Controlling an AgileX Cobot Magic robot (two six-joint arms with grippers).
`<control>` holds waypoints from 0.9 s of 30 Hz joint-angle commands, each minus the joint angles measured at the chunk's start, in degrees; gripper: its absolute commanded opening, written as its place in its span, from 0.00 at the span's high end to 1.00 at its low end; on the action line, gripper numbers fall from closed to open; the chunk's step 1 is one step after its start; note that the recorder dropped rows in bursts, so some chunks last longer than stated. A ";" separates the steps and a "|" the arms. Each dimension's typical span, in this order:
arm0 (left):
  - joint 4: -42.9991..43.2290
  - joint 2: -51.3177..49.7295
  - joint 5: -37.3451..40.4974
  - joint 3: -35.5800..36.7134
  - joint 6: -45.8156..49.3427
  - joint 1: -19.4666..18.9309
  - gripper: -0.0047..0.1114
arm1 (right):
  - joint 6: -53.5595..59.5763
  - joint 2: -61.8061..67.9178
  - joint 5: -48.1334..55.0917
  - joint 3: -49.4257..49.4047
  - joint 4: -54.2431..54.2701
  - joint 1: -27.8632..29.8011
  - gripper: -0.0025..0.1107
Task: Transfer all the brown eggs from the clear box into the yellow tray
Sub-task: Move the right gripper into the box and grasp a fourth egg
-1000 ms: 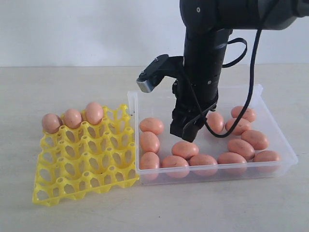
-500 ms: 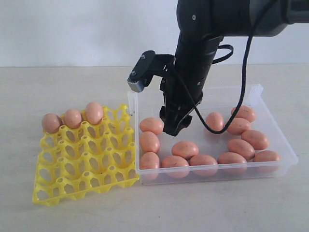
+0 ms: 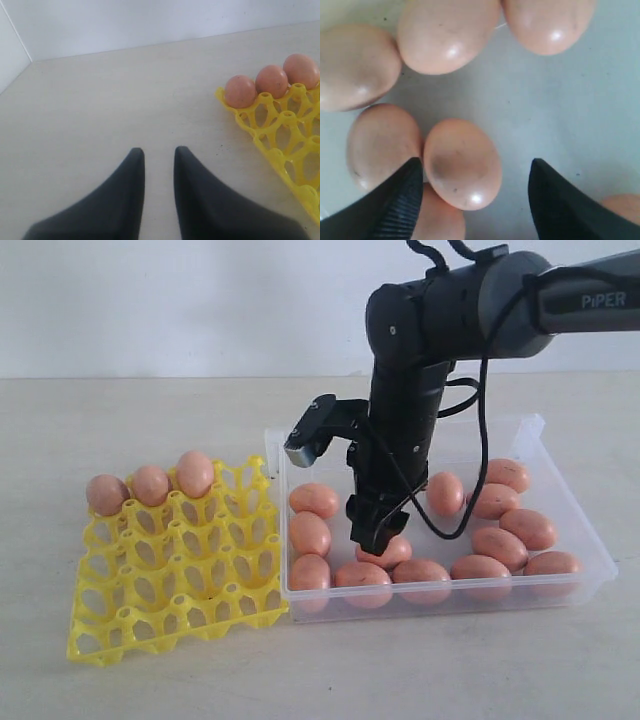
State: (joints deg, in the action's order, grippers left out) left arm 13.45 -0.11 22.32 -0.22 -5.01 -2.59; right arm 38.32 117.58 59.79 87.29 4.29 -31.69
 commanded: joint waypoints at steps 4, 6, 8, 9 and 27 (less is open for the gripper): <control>-0.11 0.11 -0.41 0.22 -0.11 -0.12 0.77 | 4.35 -0.25 -0.23 0.05 6.51 3.15 0.45; -0.11 0.11 -0.41 0.22 -0.11 -0.12 0.77 | 6.84 -0.25 -0.51 0.05 8.08 3.15 0.45; -0.11 0.11 -0.41 0.22 -0.11 -0.12 0.77 | 7.85 -0.03 -0.87 0.05 8.31 3.15 0.45; -0.11 0.11 -0.41 0.22 -0.11 -0.12 0.77 | 8.00 0.26 -0.87 0.05 8.19 3.15 0.45; -0.11 0.11 -0.41 0.22 -0.11 -0.12 0.77 | 9.12 4.37 -1.62 0.05 3.98 3.15 0.49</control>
State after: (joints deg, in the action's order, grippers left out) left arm 13.45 -0.11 22.32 -0.22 -5.01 -2.59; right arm 47.74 121.68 59.36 87.29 8.63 -28.71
